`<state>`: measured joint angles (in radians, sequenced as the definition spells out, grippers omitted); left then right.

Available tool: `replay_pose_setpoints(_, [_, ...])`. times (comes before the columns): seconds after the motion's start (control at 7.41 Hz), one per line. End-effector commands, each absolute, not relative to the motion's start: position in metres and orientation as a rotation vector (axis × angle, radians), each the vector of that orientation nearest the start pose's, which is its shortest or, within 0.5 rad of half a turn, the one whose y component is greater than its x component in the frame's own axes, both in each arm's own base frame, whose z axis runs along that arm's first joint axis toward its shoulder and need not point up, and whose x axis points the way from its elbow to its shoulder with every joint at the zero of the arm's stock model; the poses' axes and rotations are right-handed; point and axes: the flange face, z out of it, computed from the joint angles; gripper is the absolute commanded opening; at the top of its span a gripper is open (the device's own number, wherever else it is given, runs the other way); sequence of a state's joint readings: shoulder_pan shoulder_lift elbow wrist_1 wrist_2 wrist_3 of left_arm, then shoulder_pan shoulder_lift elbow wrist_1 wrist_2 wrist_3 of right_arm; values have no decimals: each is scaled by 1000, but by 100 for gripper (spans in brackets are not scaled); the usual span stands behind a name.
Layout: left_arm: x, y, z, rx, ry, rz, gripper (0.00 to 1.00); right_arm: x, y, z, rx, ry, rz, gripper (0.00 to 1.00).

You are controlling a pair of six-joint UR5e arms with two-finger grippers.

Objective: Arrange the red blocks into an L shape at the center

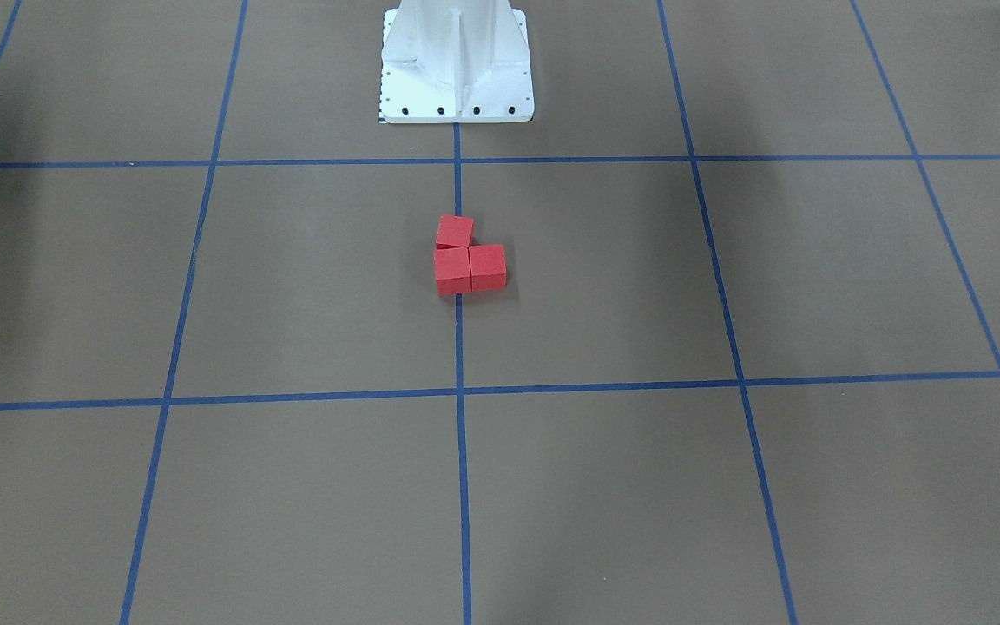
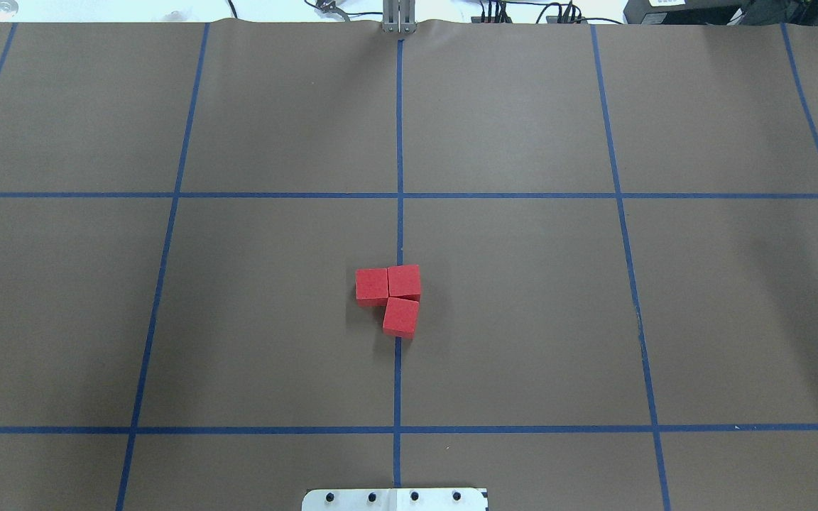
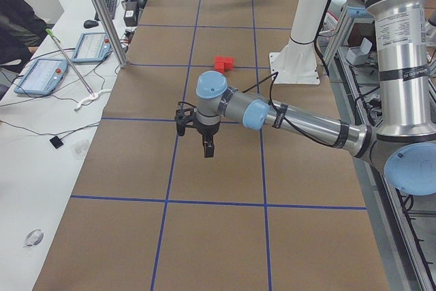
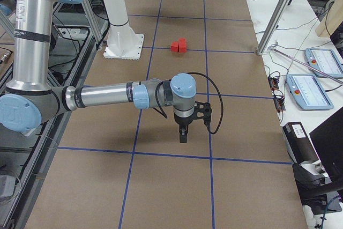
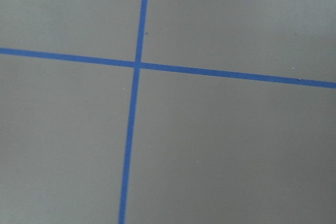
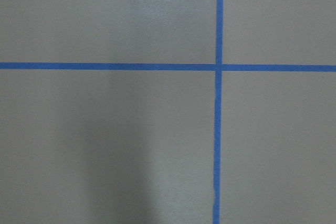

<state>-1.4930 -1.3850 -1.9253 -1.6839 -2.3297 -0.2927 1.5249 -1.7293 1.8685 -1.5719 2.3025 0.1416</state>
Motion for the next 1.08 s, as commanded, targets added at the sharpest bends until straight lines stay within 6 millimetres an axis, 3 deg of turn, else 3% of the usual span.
replay_pose_setpoints(0.0, [-45,-426,562,163,804,-29,100,60,-431,587,86,-739,35,99])
replay_pose_setpoints(0.13, [-42,-425,556,161,848,-20,100,60,-440,578,105,-742,27,99])
replay_pose_setpoints(0.27, [-40,-426,561,148,867,-18,100,48,-460,554,138,-771,-8,99])
replay_pose_setpoints(0.4, [-41,-432,564,148,866,-20,100,45,-460,550,136,-811,-16,99])
replay_pose_setpoints(0.67, [-42,-432,575,165,854,22,100,45,-458,564,116,-818,-9,99])
replay_pose_setpoints(0.94, [-44,-429,581,161,844,30,100,44,-462,565,110,-824,3,99])
